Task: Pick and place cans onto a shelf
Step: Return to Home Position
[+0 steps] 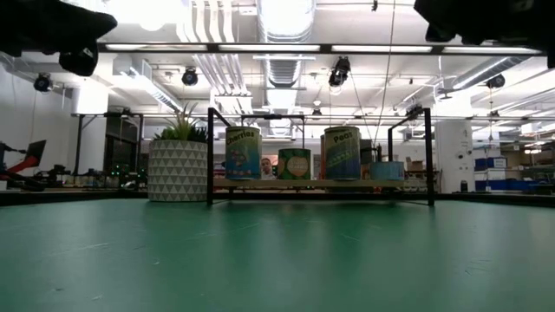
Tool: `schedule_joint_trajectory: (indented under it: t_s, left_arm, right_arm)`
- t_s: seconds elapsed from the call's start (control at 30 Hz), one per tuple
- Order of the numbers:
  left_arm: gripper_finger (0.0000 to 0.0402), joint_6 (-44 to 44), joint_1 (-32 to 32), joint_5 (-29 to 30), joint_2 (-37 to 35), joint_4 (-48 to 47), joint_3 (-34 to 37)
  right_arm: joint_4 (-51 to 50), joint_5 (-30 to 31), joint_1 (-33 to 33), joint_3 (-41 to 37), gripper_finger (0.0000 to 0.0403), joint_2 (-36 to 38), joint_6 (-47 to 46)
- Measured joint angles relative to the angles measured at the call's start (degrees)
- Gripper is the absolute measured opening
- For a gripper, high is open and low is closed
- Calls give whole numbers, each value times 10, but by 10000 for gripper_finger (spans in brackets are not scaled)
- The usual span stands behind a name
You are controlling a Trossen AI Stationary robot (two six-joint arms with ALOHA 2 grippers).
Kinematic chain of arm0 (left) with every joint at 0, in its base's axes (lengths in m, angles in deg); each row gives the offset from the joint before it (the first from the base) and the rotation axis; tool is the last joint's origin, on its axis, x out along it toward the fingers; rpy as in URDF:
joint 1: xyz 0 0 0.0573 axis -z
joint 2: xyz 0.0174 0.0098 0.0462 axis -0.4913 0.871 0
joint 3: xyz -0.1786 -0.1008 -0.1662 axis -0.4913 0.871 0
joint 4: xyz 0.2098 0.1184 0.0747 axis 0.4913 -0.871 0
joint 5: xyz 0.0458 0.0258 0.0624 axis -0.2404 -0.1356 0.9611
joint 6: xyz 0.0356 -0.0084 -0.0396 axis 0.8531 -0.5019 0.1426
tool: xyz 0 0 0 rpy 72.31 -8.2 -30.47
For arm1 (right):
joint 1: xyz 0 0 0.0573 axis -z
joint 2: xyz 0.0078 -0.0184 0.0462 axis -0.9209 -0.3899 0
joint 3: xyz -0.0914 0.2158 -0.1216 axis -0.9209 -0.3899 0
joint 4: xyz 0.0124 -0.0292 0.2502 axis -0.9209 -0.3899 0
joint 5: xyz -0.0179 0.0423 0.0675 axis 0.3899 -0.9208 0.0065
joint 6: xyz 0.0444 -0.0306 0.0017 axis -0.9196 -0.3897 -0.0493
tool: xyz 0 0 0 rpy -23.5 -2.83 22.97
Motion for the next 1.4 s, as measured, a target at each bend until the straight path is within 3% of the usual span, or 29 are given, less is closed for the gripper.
schedule_joint_trajectory:
  t_s: [0.17, 0.23, 0.5, 0.67, 0.97, 1.4]
  left_arm:
    - [0, 4, -28, 85, 7, 15, 0]
    - [0, 13, -47, 89, 13, 15, 0]
    - [0, 34, -128, -16, 32, -14, 0]
    - [0, 28, -144, -95, 23, -33, 10]
    - [0, 6, -144, -95, -5, -51, 38]
    - [0, -32, -144, -93, -5, -48, 38]
  right_arm:
    - [2, -43, 55, -18, 12, 28, -36]
    - [0, -62, 78, -24, 12, 35, -52]
    - [-19, -90, 111, -34, 12, 54, -114]
    - [-21, -89, 111, -35, 12, 54, -128]
    - [-87, -54, 112, -34, 12, 118, -108]
    - [-230, -53, 112, -33, 12, 254, -108]
